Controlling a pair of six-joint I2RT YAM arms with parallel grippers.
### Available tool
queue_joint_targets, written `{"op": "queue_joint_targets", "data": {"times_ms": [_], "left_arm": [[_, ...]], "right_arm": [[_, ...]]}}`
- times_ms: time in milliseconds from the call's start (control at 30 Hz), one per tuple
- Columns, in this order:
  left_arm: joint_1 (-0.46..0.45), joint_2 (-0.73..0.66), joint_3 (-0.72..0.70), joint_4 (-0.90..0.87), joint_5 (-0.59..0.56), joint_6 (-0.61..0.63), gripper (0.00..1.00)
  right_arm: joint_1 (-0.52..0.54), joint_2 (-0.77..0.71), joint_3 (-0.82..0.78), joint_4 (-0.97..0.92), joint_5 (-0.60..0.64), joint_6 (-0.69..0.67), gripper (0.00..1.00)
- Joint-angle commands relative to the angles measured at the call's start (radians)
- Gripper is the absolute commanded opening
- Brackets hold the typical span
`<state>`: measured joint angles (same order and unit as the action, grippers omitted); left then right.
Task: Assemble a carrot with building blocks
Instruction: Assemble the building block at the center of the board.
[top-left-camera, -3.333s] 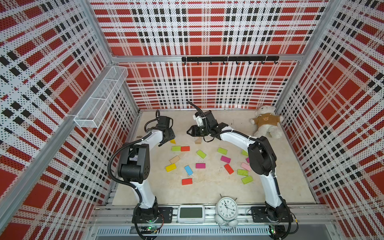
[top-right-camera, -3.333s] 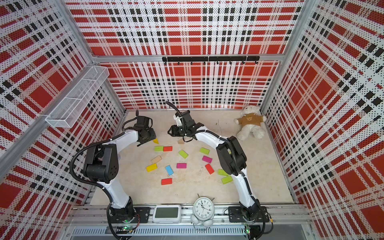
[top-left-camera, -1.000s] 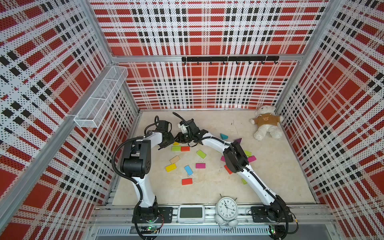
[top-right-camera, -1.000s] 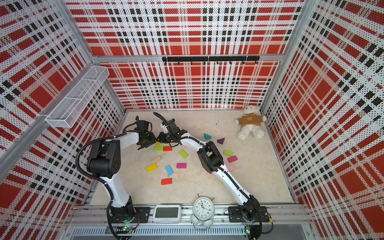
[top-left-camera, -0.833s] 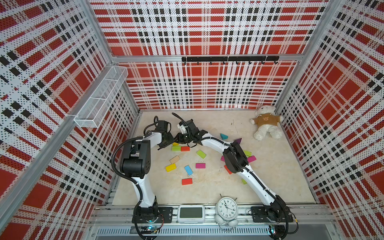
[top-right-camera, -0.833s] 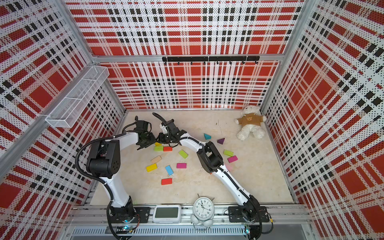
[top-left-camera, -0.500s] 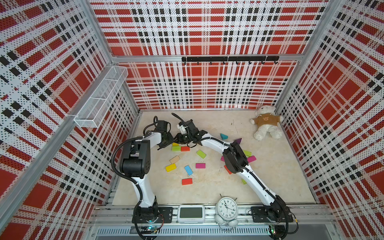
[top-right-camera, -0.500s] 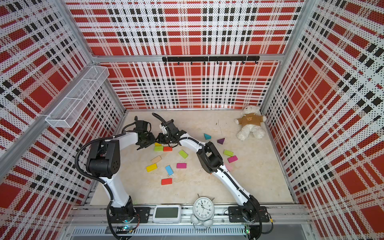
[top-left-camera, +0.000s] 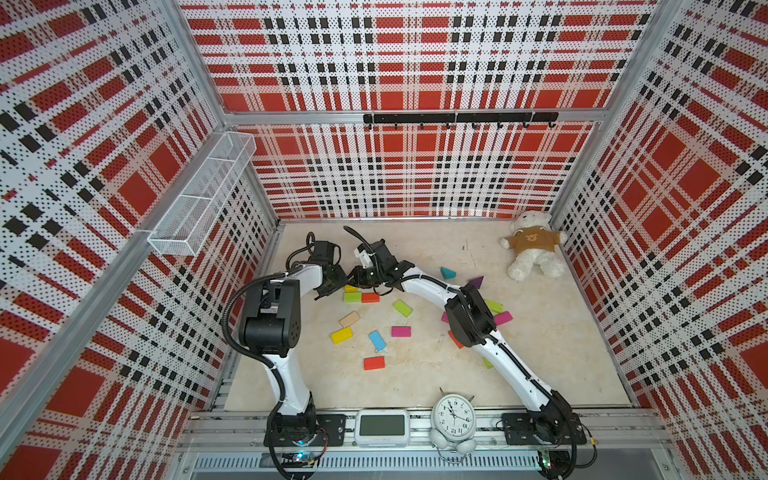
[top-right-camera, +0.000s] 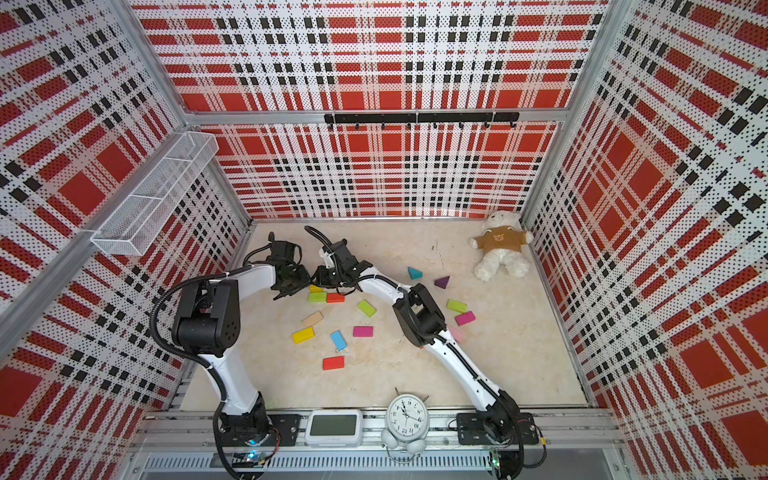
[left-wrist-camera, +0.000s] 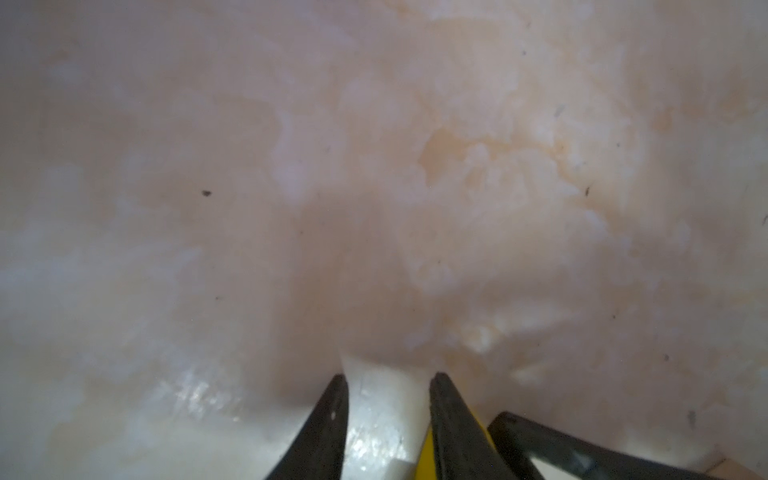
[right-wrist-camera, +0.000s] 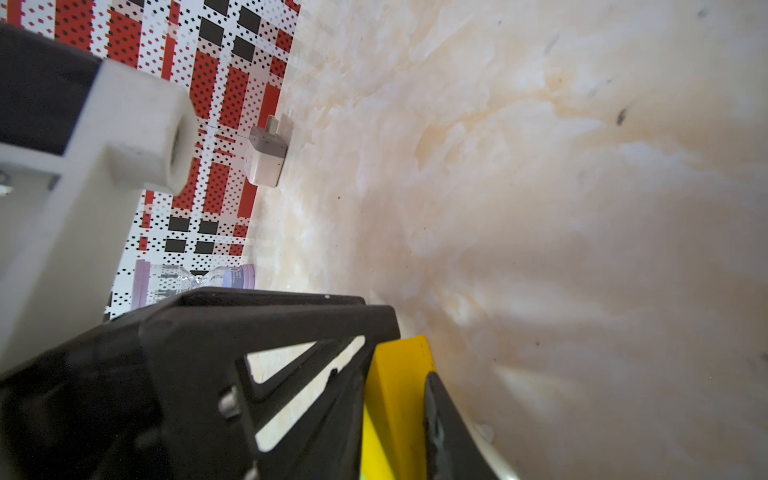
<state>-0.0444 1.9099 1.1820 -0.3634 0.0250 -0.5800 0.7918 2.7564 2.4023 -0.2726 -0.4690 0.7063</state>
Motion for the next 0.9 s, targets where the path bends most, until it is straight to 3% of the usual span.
{"op": "queue_joint_targets", "data": {"times_ms": [0, 200, 633, 733, 867], "left_arm": [[0.012, -0.024, -0.007, 0.03, 0.01, -0.019, 0.39], [0.022, -0.029, -0.001, 0.033, 0.012, -0.025, 0.43], [0.024, -0.091, -0.045, 0.033, 0.001, -0.025, 0.43], [0.023, -0.095, -0.055, 0.035, 0.002, -0.024, 0.43], [0.022, -0.101, -0.06, 0.033, 0.004, -0.025, 0.41]], "right_arm": [[0.007, 0.031, 0.038, 0.038, 0.018, 0.01, 0.32], [-0.022, -0.019, -0.026, 0.079, 0.031, 0.022, 0.4], [-0.057, -0.212, -0.329, 0.188, 0.028, -0.001, 0.41], [-0.059, -0.216, -0.332, 0.181, 0.033, -0.001, 0.38], [-0.059, -0.203, -0.313, 0.159, 0.026, -0.011, 0.26]]}}
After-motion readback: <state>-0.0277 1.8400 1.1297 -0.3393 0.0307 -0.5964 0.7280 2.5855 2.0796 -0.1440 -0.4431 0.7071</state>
